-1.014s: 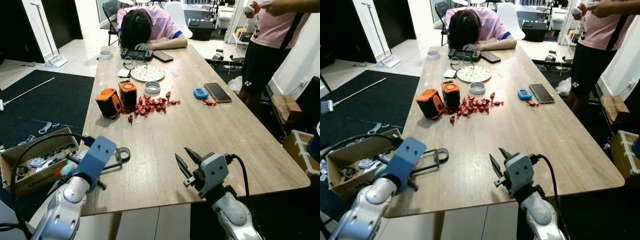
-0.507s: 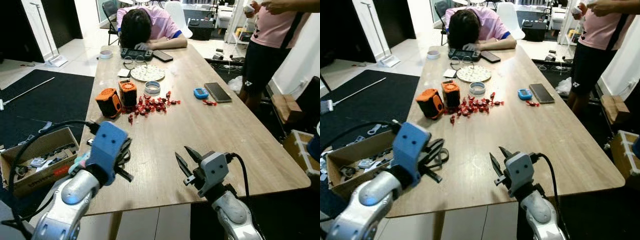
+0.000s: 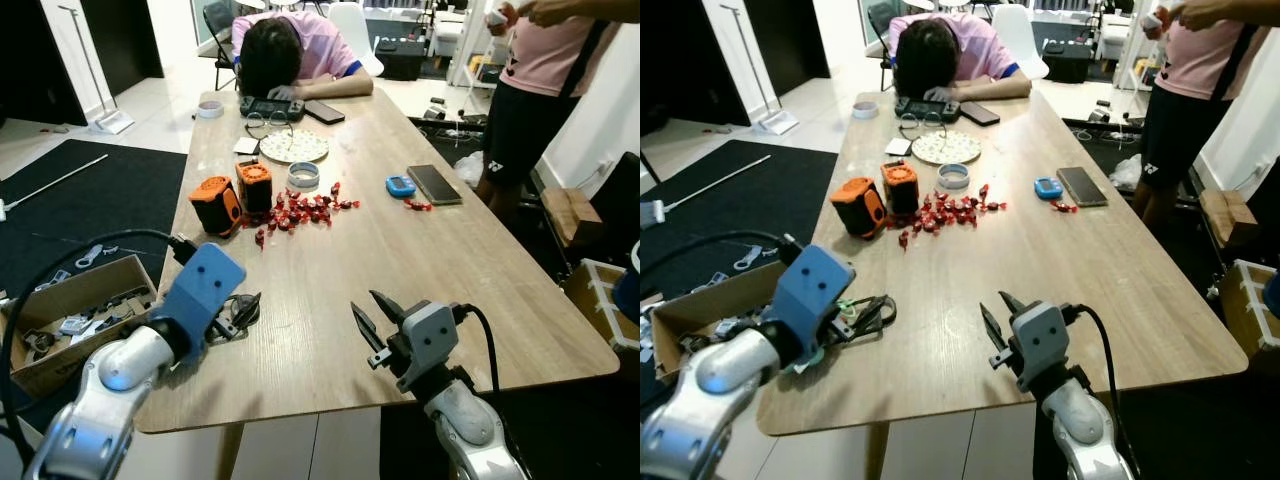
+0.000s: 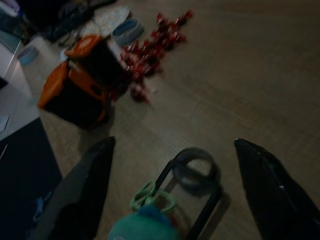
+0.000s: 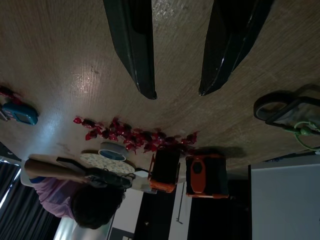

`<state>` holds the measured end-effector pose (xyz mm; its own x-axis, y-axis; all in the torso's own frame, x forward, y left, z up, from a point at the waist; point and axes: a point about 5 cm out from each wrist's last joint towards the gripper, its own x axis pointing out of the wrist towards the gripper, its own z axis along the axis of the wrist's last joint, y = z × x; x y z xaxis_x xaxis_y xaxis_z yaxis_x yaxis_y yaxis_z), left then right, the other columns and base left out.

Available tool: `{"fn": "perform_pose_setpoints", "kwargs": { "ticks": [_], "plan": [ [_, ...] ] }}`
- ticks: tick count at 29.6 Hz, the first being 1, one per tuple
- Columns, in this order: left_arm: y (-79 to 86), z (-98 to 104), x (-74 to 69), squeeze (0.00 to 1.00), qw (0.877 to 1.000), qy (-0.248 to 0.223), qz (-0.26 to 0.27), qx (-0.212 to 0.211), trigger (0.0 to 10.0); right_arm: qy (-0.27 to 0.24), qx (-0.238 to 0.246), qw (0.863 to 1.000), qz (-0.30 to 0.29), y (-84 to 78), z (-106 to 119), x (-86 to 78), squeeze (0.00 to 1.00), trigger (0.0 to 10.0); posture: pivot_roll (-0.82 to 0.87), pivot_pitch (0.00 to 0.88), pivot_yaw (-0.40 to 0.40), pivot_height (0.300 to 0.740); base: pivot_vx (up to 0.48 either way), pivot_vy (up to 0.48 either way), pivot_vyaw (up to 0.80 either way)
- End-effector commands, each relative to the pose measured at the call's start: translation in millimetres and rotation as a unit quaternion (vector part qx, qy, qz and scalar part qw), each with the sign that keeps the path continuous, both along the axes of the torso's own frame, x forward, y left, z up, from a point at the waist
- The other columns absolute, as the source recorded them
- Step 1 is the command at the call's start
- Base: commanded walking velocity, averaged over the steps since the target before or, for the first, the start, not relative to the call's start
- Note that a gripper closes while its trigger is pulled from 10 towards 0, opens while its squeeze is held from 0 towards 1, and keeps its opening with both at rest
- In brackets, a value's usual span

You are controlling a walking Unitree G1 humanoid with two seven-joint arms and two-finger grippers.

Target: Hang keys on a hook

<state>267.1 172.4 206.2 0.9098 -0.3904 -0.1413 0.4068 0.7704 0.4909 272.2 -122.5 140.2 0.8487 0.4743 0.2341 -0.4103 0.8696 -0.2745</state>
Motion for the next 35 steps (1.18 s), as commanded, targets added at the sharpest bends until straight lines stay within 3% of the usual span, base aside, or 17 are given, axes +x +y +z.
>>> {"fn": "perform_pose_setpoints", "kwargs": {
  "ticks": [1, 4, 5, 7, 10, 14, 19, 22, 24, 28, 30, 32, 35],
  "plan": [
    [14.9, -3, 11.0, 1.0, 0.999, 0.013, 0.01, 0.048, 10.0, 0.014, 0.002, 1.0, -0.001, -0.9, -5, 0.3, 0.0, 10.0, 0.08, 0.125, -0.002, 0.74, 0.0, 0.0, 0.0],
    [22.9, -4, 15.4, 1.0, 0.997, 0.022, 0.015, 0.066, 10.0, 0.014, 0.003, 1.0, -0.002, -1.2, -5, 0.3, 0.0, 10.0, 0.08, 0.125, -0.002, 0.74, 0.0, 0.0, 0.0],
    [32.5, -4, 20.5, 0.0, 0.996, 0.029, 0.019, 0.086, 10.0, 0.014, 0.003, 1.0, -0.003, -2.2, -5, -0.2, 0.0, 10.0, 0.07, 0.125, 0.001, 0.74, 0.0, 0.0, 0.0],
    [47.6, -3, 32.0, 0.0, 0.992, 0.041, 0.038, 0.115, 10.0, 0.015, 0.003, 1.0, -0.005, -3.1, -6, -1.0, 0.0, 10.0, 0.07, 0.126, 0.007, 0.74, 0.0, 0.0, 0.0],
    [57.0, -6, 42.1, 0.0, 0.987, 0.051, 0.064, 0.14, 10.0, 0.014, 0.003, 1.0, -0.006, -2.7, -6, -1.1, 0.0, 10.0, 0.07, 0.126, 0.007, 0.74, 0.0, 0.0, 0.0],
    [71.0, -16, 44.0, 0.0, 0.979, 0.088, 0.056, 0.175, 10.0, 0.012, 0.005, 1.0, -0.011, -3.7, -5, -1.8, 0.0, 10.0, 0.06, 0.126, 0.013, 0.74, 0.0, 0.0, 0.0],
    [78.6, -16, 38.7, 0.0, 0.98, 0.129, 0.027, 0.148, 10.0, 0.013, 0.004, 1.0, -0.014, -5.7, -6, -2.8, 0.0, 10.0, 0.06, 0.126, 0.013, 0.74, 0.0, 0.0, 0.0],
    [86.4, -5, 32.5, 0.0, 0.983, 0.169, -0.002, 0.075, 10.0, 0.014, 0.004, 1.0, -0.012, -4.2, -6, -2.0, 0.0, 10.0, 0.07, 0.128, 0.011, 0.74, 0.0, 0.0, 0.0],
    [86.4, -5, 32.5, 0.0, 0.983, 0.169, -0.002, 0.075, 10.0, 0.014, 0.004, 1.0, -0.012, -4.2, -6, -2.0, 0.0, 10.0, 0.07, 0.128, 0.011, 0.74, 0.0, 0.0, 0.0],
    [85.9, 6, 32.7, 0.0, 0.983, 0.183, -0.012, 0.001, 10.0, 0.014, 0.004, 1.0, -0.008, -2.1, -6, -0.3, 0.0, 10.0, 0.08, 0.128, 0.007, 0.74, 0.0, 0.0, 0.0],
    [85.2, 10, 32.4, 0.0, 0.983, 0.185, -0.016, -0.015, 10.0, 0.013, 0.004, 1.0, -0.007, -1.6, -6, 0.1, 0.0, 10.0, 0.08, 0.128, 0.005, 0.74, 0.0, 0.0, 0.0],
    [86.2, 14, 32.8, 0.0, 0.982, 0.187, -0.024, -0.022, 10.0, 0.014, 0.005, 1.0, -0.006, -1.7, -6, 0.7, 0.0, 10.0, 0.08, 0.127, 0.003, 0.74, 0.0, 0.0, 0.0],
    [94.4, 16, 30.6, 0.0, 0.981, 0.193, -0.028, 0.008, 10.0, 0.013, 0.004, 1.0, -0.006, -1.8, -6, 0.9, 0.0, 10.0, 0.08, 0.126, 0.003, 0.74, 0.0, 0.0, 0.0]
  ]
}}
